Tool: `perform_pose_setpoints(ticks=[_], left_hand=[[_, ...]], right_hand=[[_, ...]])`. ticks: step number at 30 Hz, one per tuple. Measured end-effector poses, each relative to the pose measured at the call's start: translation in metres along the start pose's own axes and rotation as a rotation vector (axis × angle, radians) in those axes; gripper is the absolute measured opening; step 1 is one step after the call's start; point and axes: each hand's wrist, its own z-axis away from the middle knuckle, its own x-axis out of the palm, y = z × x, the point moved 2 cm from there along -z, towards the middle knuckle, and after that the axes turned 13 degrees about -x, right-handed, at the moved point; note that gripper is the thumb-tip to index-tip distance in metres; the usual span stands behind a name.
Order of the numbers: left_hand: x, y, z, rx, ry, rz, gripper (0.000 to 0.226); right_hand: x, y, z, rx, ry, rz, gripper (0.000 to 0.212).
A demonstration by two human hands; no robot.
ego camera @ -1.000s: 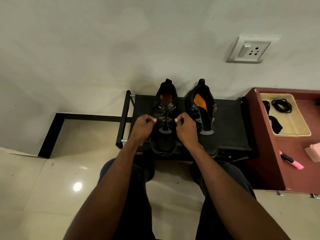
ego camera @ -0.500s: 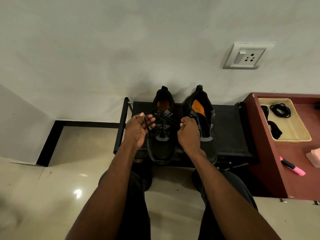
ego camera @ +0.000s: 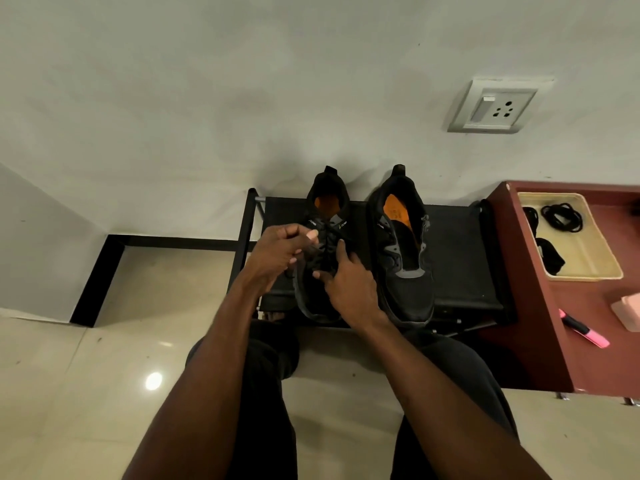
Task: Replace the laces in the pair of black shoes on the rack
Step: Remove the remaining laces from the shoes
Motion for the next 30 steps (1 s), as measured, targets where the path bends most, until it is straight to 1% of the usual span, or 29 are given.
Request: perform_pose_setpoints(ticks=[2,4,6,8,9,10,11,12,13,14,15,16,18,19,20,21,22,23,24,25,26,27,28,29,30], left_hand=[[-0.004,0.007,0.009,0.096,-0.101,0.168,0.013],[-0.010,0.012,0.017,0.188,-0.236,0.439,0.007],[-0.018,0.016,0.023,0.237,-0.382,0.679,0.014],[-0.026,0.017,0.028,0.208,-0.459,0.868,0.024],[-0.030,0.017,0.033,0.176,-0.497,0.923,0.024],[-0.033,0.016,0.037,0.138,-0.537,0.940,0.020],[-0.034,0.016,0.043,0.101,-0.570,0.910,0.011],[-0.034,0.014,0.047,0.051,-0.578,0.834,0.010],[-0.033,0.013,0.051,-0.008,-0.552,0.727,0.016],[-0.030,0.011,0.050,-0.058,-0.487,0.629,0.021],[-0.028,0.009,0.046,-0.093,-0.364,0.546,0.026],[-0.025,0.007,0.039,-0.113,-0.206,0.467,0.030],[-0.023,0.000,0.023,-0.142,0.100,0.351,0.029],[-0.023,-0.002,0.017,-0.171,0.159,0.300,0.030],[-0.022,-0.006,0.011,-0.228,0.110,0.255,0.030],[-0.019,-0.008,0.008,-0.293,-0.045,0.182,0.026],[-0.014,-0.010,0.009,-0.355,-0.286,0.079,0.023],[-0.006,-0.012,0.014,-0.380,-0.555,-0.023,0.023],[0.002,-0.015,0.018,-0.359,-0.797,-0.085,0.026],[0.008,-0.017,0.018,-0.310,-0.960,-0.085,0.029],[0.012,-0.018,0.014,-0.262,-0.993,-0.030,0.030],[0.016,-0.017,0.008,-0.213,-0.903,0.063,0.027],[0.018,-0.013,0.001,-0.159,-0.710,0.174,0.022],[0.017,-0.011,-0.007,-0.104,-0.434,0.258,0.017],[0.013,-0.010,-0.015,-0.058,-0.119,0.274,0.013]], right_hand=[[0.000,-0.001,0.002,0.004,-0.003,0.008,0.082],[-0.001,-0.001,0.002,0.008,0.000,0.002,0.081],[-0.002,0.000,0.002,0.013,0.008,-0.003,0.081],[-0.002,0.001,0.002,0.002,0.019,-0.006,0.081],[-0.001,0.002,0.002,-0.001,0.028,-0.011,0.081],[-0.002,0.003,0.002,-0.001,0.034,-0.026,0.082],[-0.001,0.004,0.001,-0.001,0.040,-0.039,0.082],[-0.001,0.006,0.000,-0.002,0.042,-0.047,0.082],[-0.001,0.008,-0.001,-0.007,0.040,-0.050,0.083],[-0.001,0.009,-0.001,-0.016,0.034,-0.053,0.082],[-0.002,0.011,-0.002,-0.025,0.042,-0.060,0.079],[-0.004,0.013,-0.004,-0.037,0.079,-0.084,0.070],[-0.011,0.017,-0.007,-0.063,0.246,-0.184,0.033],[-0.015,0.018,-0.008,-0.082,0.339,-0.231,0.026],[-0.019,0.018,-0.010,-0.093,0.413,-0.262,0.028],[-0.021,0.018,-0.012,-0.089,0.456,-0.298,0.026],[-0.022,0.016,-0.015,-0.079,0.477,-0.348,0.025],[-0.022,0.015,-0.018,-0.064,0.473,-0.402,0.029],[-0.022,0.013,-0.020,-0.051,0.442,-0.450,0.036],[-0.021,0.013,-0.023,-0.035,0.386,-0.469,0.042],[-0.020,0.012,-0.025,-0.031,0.323,-0.441,0.045],[-0.016,0.013,-0.026,-0.043,0.271,-0.377,0.044],[-0.014,0.013,-0.027,-0.060,0.243,-0.305,0.038],[-0.011,0.013,-0.028,-0.068,0.245,-0.242,0.033],[-0.009,0.012,-0.027,-0.060,0.272,-0.202,0.033]])
